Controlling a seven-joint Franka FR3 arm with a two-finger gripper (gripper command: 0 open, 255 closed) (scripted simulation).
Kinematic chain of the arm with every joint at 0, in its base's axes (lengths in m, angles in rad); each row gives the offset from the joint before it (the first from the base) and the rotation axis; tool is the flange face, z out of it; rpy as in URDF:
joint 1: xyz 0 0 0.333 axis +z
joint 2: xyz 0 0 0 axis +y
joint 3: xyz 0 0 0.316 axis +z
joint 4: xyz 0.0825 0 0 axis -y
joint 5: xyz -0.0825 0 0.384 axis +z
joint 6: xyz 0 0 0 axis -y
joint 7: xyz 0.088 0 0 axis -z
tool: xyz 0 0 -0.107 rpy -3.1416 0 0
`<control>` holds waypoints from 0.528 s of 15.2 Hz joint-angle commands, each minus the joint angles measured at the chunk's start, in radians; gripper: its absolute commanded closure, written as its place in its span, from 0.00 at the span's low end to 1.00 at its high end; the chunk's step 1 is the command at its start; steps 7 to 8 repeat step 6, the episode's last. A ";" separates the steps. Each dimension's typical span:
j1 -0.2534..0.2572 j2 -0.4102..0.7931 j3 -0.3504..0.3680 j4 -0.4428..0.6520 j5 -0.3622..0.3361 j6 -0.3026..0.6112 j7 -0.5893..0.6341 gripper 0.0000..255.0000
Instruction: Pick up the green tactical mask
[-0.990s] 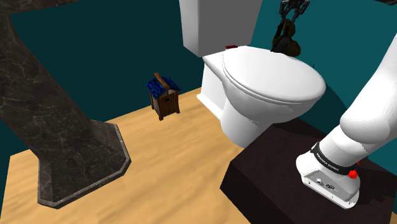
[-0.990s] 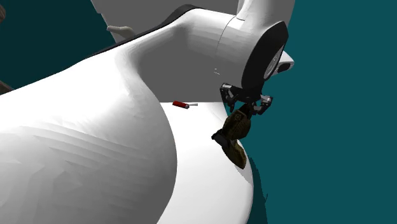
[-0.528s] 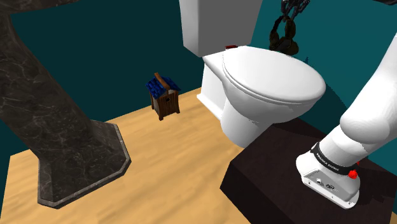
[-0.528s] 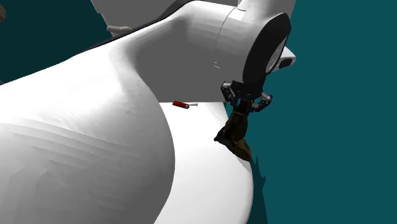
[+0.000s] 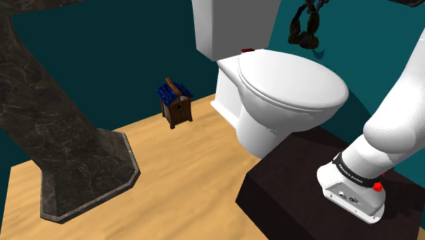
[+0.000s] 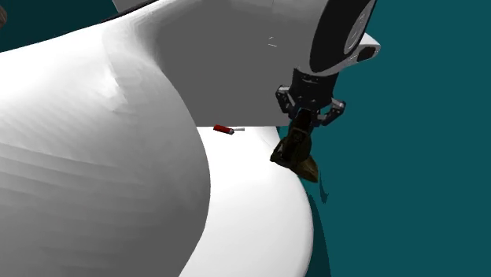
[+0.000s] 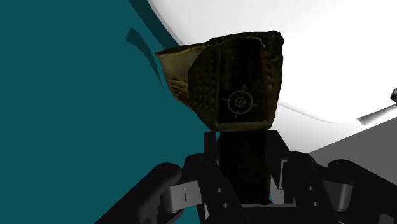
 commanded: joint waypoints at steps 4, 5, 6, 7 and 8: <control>-0.014 0.023 -0.001 0.098 0.011 -0.076 -0.005 1.00; -0.014 0.024 -0.001 0.101 0.012 -0.079 -0.005 1.00; -0.014 0.024 -0.001 0.101 0.011 -0.079 -0.005 1.00; -0.014 0.024 -0.001 0.101 0.011 -0.079 -0.005 1.00; -0.014 0.024 -0.001 0.101 0.011 -0.079 -0.005 1.00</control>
